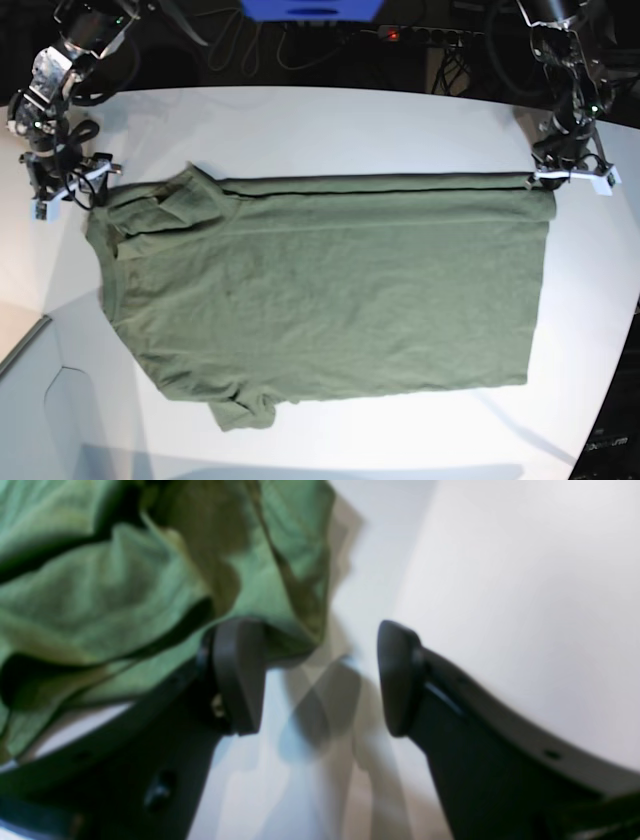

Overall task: Layout the t-shirt on the table in an organized manner, then fold the t-shirt properly
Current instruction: 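Hold the folded edge with both grippers and press it flat, then lift the folded edge with both grippers and pull it back open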

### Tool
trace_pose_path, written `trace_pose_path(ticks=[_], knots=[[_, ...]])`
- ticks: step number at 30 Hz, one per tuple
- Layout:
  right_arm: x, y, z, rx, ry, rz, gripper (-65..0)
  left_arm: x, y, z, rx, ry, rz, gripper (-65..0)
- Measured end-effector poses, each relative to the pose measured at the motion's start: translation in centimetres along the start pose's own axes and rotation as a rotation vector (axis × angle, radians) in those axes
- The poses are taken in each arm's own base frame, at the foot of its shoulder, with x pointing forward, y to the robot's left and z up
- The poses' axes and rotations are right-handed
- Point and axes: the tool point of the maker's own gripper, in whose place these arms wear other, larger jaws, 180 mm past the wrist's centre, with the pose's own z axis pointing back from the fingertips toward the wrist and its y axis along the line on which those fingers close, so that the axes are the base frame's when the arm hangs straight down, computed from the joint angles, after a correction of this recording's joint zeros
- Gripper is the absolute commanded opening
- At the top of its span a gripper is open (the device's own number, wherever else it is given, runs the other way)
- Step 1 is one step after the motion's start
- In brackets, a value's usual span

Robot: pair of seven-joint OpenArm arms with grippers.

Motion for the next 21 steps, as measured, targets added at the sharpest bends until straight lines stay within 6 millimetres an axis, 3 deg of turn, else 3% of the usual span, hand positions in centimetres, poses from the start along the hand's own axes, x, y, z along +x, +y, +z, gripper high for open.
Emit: trace_pose_path(ticks=[5, 10, 13, 17, 21], knots=[[0.8, 0.1, -0.2, 0.003, -0.021, -0.002, -30.7, 0.0, 0.0, 0.0, 0.0, 0.001, 0.0, -64.9], [0.5, 2.0, -0.7, 0.051, 0.001, 0.043, -41.7, 0.0, 0.0, 0.0, 0.0, 0.0, 0.0, -64.9], [0.5, 2.2, -0.7, 0.054, -0.001, 0.042, -48.5, 0.0, 0.0, 0.0, 0.0, 0.001, 0.0, -64.9], [0.3, 2.0, -0.7, 0.052, 0.005, 0.043, -64.0, 0.0, 0.0, 0.0, 0.0, 0.0, 0.0, -64.9], [-0.4, 1.9, -0.4, 0.051, 0.017, 0.044, -65.0, 0.0, 0.0, 0.0, 0.0, 0.001, 0.0, -64.9]])
